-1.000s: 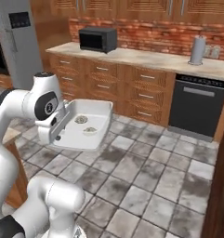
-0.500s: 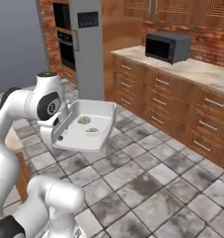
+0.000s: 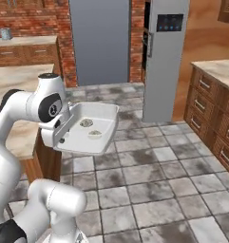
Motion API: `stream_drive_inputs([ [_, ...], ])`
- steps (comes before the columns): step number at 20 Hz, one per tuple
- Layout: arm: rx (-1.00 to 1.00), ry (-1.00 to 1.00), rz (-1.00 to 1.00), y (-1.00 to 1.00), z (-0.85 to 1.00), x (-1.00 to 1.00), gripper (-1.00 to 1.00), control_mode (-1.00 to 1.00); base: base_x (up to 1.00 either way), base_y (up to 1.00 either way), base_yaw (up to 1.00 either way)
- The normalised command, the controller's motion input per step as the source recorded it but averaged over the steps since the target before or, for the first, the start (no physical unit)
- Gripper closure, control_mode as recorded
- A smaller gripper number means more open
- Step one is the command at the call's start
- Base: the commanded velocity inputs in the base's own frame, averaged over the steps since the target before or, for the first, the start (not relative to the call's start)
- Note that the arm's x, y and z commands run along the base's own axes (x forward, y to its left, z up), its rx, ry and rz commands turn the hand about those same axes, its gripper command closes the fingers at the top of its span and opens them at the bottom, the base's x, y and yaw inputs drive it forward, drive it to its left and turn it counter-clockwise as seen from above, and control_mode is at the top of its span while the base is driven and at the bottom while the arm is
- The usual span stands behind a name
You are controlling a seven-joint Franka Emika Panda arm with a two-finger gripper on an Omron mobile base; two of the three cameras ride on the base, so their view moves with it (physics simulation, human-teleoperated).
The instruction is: Place two dumplings into each of the tupperware containers and then place the containers in the fridge.
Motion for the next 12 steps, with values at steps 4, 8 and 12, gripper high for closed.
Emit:
stream_drive_inputs([
  [4,0.0,0.0,0.0,0.0,0.0,0.0,1.0,1.0,0.69,-0.57,0.66],
  [8,0.0,0.0,0.0,0.0,0.0,0.0,1.0,1.0,0.99,-0.59,0.33],
  [12,0.0,0.0,0.0,0.0,0.0,0.0,1.0,1.0,1.0,-0.7,0.22],
])
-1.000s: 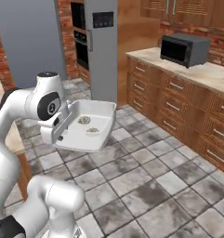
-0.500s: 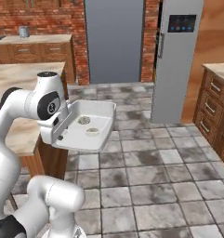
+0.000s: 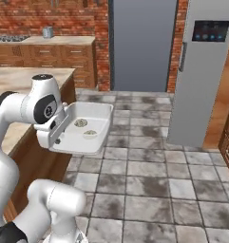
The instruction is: Place two dumplings into each of the tupperware containers and then place the containers in the fridge.
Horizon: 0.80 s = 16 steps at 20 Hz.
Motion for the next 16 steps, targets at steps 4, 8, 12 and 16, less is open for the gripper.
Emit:
stream_drive_inputs([
  [4,0.0,0.0,0.0,0.0,0.0,0.0,1.0,1.0,1.0,0.0,0.01],
  [8,0.0,0.0,0.0,0.0,0.0,0.0,1.0,1.0,1.0,0.1,0.04],
  [12,0.0,0.0,0.0,0.0,0.0,0.0,1.0,1.0,1.0,0.0,0.01],
  [16,0.0,0.0,0.0,0.0,0.0,0.0,1.0,1.0,1.0,-0.01,0.0],
])
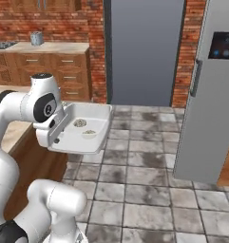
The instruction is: Place two dumplings into each of the tupperware containers and then place the containers in the fridge.
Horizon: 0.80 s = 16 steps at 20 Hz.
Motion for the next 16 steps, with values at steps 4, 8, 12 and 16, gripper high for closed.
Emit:
stream_drive_inputs([
  [4,0.0,0.0,0.0,0.0,0.0,0.0,1.0,1.0,1.0,-0.01,-0.01],
  [8,0.0,0.0,0.0,0.0,0.0,0.0,1.0,1.0,1.0,0.0,-0.09],
  [12,0.0,0.0,0.0,0.0,0.0,0.0,1.0,1.0,1.0,0.0,-0.22],
  [16,0.0,0.0,0.0,0.0,0.0,0.0,1.0,1.0,0.94,0.0,-0.41],
])
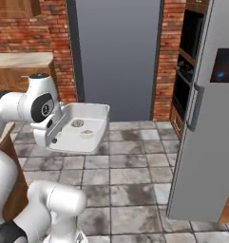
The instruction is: Place two dumplings into each of the tupperware containers and then place the containers in the fridge.
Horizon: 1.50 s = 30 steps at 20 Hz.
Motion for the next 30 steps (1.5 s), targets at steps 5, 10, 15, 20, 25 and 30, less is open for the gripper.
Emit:
stream_drive_inputs([
  [5,0.0,0.0,0.0,0.0,0.0,0.0,1.0,1.0,0.45,0.24,-0.72],
  [10,0.0,0.0,0.0,0.0,0.0,0.0,1.0,1.0,0.41,0.5,-0.78],
  [15,0.0,0.0,0.0,0.0,0.0,0.0,1.0,1.0,0.91,0.97,-0.4],
  [20,0.0,0.0,0.0,0.0,0.0,0.0,1.0,1.0,0.51,0.37,-0.55],
  [25,0.0,0.0,0.0,0.0,0.0,0.0,1.0,1.0,0.46,0.59,-0.61],
  [30,0.0,0.0,0.0,0.0,0.0,0.0,1.0,1.0,0.01,0.66,-0.05],
])
